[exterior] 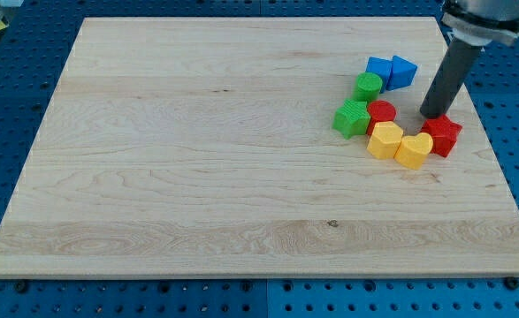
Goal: Push the blue triangle slightly upwards
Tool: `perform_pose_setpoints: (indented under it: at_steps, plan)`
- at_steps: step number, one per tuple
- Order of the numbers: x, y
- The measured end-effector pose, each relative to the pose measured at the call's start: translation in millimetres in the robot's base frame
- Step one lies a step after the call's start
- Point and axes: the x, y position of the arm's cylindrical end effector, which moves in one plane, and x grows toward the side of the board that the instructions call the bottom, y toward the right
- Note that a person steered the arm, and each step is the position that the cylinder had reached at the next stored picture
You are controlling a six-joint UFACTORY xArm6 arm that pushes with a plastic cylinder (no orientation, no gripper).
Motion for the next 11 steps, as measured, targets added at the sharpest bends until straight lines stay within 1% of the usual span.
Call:
perform_pose_setpoints:
  at_steps: [4, 6, 8, 9, 11]
  plan:
    - [-4, 2]
    - [-37, 3]
    - [-44, -29]
    - [-45, -31]
    - [-19, -30]
